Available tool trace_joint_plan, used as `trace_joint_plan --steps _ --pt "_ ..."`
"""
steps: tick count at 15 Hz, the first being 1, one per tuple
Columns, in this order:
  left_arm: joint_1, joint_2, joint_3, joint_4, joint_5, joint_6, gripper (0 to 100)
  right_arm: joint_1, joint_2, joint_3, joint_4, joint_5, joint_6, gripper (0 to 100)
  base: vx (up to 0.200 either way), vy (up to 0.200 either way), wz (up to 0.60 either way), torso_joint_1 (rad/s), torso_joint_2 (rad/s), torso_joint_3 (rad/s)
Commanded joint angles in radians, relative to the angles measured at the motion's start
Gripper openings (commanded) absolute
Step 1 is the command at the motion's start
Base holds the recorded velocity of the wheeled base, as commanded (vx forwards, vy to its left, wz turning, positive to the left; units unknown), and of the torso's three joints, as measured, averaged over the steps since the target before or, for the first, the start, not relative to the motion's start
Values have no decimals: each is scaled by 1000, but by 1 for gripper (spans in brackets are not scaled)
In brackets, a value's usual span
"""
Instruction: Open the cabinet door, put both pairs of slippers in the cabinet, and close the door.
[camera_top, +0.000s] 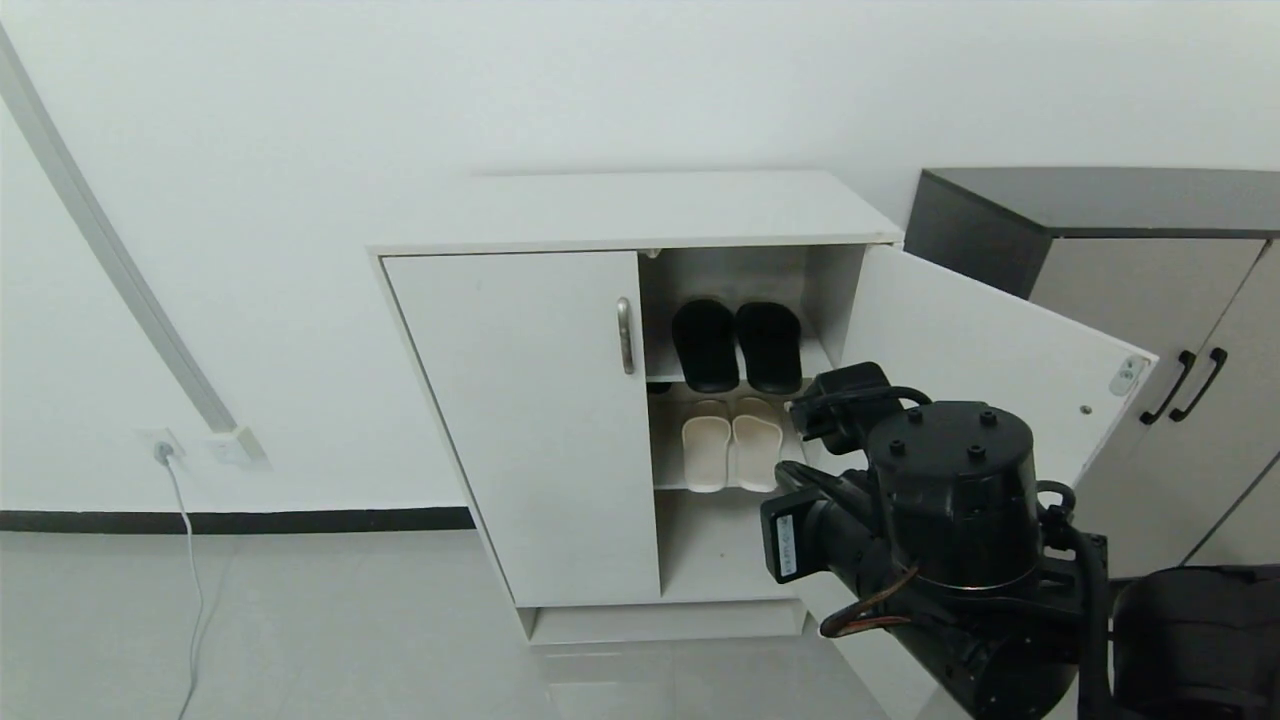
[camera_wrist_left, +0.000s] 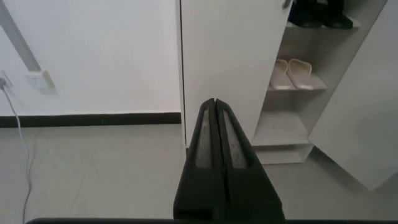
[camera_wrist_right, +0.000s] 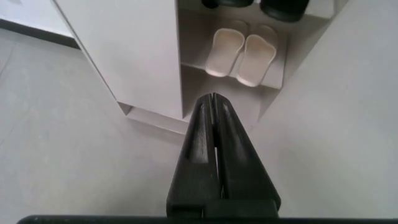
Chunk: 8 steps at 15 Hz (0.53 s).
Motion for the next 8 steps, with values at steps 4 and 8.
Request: trace_joint_plan --steps 4,8 --pt "1 1 0 0 0 0 0 0 2 1 -1 0 0 0 0 0 0 163 -486 -317" --pt "1 1 0 0 0 -1 0 0 2 1 -1 0 0 0 0 0 0 192 -507 -320"
